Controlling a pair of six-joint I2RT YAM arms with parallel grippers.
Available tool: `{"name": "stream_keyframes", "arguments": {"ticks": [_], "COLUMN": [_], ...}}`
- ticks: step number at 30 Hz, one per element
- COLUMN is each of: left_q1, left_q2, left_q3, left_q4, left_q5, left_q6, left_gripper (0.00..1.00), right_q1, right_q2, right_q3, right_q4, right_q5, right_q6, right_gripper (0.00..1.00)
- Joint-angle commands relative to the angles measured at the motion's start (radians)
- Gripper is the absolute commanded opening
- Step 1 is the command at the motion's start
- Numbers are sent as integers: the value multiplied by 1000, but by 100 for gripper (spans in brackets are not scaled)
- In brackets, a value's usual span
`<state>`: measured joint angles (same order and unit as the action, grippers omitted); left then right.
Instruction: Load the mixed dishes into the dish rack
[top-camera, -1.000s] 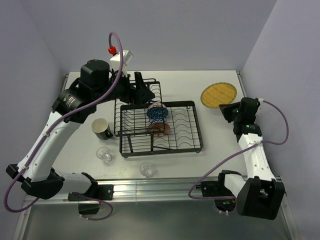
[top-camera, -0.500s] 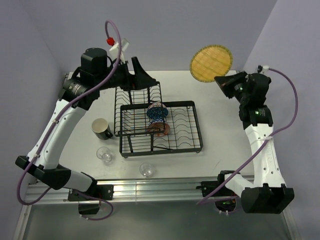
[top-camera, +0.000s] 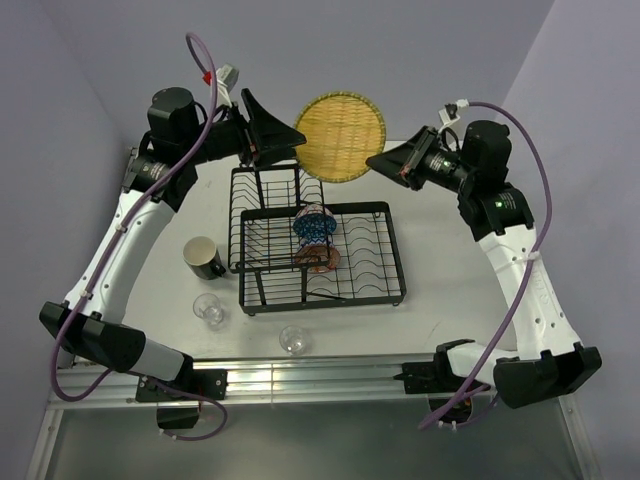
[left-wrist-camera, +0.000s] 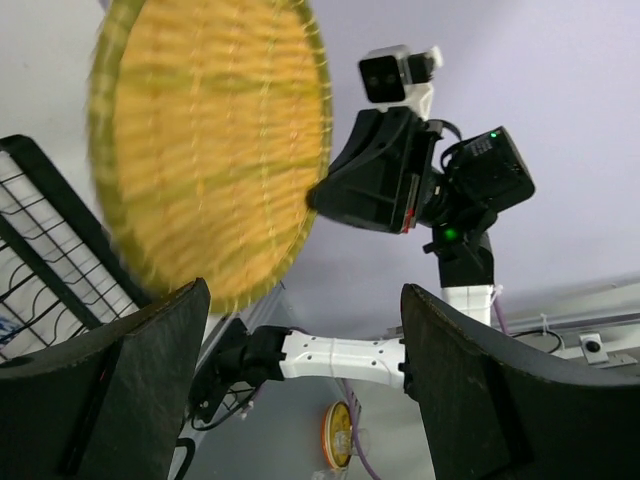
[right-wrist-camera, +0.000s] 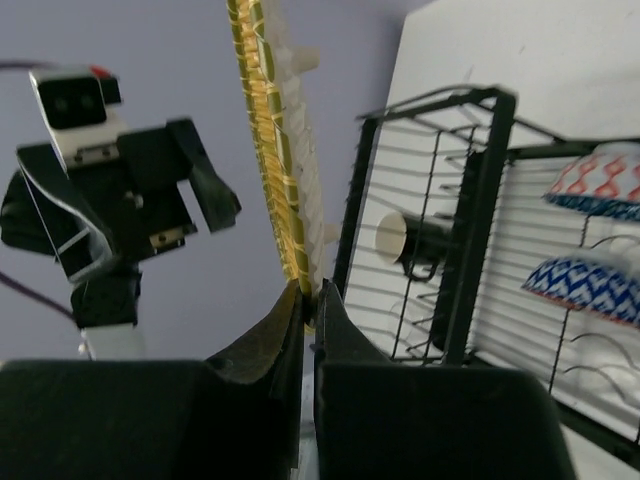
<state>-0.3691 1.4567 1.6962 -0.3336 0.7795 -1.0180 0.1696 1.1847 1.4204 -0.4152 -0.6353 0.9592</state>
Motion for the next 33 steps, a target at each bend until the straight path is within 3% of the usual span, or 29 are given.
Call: {"name": "stream_keyframes", "arguments": {"ticks": [1,6,13,19,33], "left_q1": [-2,-1,2,10,18], "left_q2": [-22,-29,-110,-163,-153], "left_q3": [8,17,26,97,71], "left_q4": [111,67,-28,-178,-259], "left_q5": [43,15,-85,-236,-289], "left_q6": [-47,-13,73,174,196], "left_gripper": [84,84,83,84,82], "right_q1": [33,59,59,59,111], "right_q2": [0,-16,-8,-30,-42], "right_q3": [69,46,97,84,114], "right_q4": [47,95,10,-4,92], "right_q5": [-107,-158,-152,-165,-236], "right_q6": [19,78,16,13,141], "right_gripper": [0,0,0,0,0]}}
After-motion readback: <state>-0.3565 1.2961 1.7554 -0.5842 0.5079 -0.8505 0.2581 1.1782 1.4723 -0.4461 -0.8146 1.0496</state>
